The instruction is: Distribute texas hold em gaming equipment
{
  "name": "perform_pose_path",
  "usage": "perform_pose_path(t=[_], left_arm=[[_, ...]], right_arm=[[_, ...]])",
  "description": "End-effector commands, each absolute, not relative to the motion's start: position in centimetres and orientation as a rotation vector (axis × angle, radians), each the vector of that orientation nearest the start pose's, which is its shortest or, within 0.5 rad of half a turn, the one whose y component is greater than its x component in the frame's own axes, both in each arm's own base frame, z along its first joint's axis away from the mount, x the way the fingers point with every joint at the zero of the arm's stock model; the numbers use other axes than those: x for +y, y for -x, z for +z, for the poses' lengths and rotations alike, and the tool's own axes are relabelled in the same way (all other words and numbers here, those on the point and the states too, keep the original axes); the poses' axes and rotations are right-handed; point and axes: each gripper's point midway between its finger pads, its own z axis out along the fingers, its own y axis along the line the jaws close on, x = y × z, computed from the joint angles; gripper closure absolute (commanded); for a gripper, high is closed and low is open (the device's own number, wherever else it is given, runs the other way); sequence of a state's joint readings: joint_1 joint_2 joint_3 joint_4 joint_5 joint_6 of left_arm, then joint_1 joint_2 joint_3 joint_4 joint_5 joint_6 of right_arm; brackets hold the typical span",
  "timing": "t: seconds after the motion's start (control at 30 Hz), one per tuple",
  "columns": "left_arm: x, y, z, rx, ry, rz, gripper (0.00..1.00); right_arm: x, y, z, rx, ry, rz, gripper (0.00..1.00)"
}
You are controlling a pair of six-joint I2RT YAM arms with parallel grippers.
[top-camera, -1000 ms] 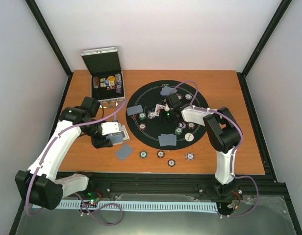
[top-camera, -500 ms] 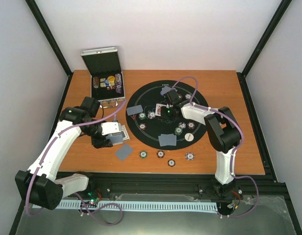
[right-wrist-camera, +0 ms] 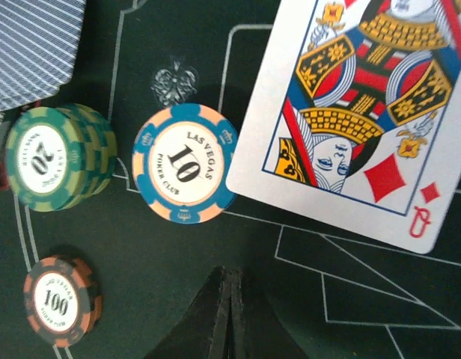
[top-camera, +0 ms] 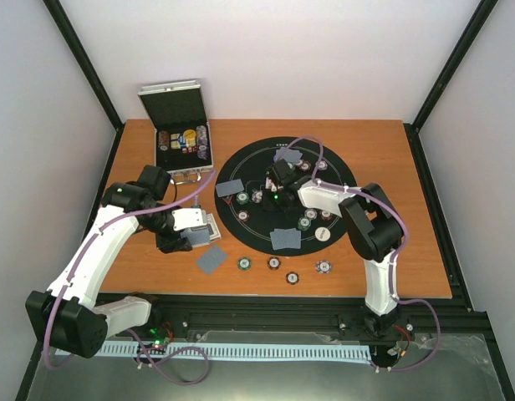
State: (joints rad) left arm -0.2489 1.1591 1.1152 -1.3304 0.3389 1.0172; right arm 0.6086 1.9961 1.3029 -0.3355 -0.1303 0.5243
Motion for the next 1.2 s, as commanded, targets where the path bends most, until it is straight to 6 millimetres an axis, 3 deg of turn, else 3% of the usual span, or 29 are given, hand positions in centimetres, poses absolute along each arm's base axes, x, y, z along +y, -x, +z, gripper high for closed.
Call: perform_pose_path(t=[0.0, 0.37, 0.73, 1.03, 1.1, 1.17], left_arm=[[-10.6, -19.0, 17.7, 2.21, -1.71, -0.314, 0.99], [-10.7, -19.1, 17.7, 2.207, -1.711, -0.32, 0.99], [-10.6, -19.2, 17.9, 2.204, -1.721, -0.305, 0.99], [-10.7, -19.2, 17.9, 2.2, -1.719, -0.318, 0.99], [-10.7, -19.1, 17.9, 2.199, -1.72, -0.316, 0.99], [-10.7, -19.1, 18.0, 2.197, -1.719, -0.319, 0.99]], right_arm=[[29.6, -38.8, 2.1, 2.712, 0.13, 0.517, 0.97], [29.7, -39.5, 0.4, 2.748, 0.146, 0.373, 0.97], [34.5, -40.2, 0.8, 2.741, 0.171, 0.489, 0.97], [32.4, -39.7, 3.4, 2.702, 0.132, 0.494, 0.97], [32.0, -39.6, 5.0, 2.67, 0.127, 0.51, 0.96], [31.7, -39.5, 7.5, 2.623, 0.127, 0.537, 0.85]])
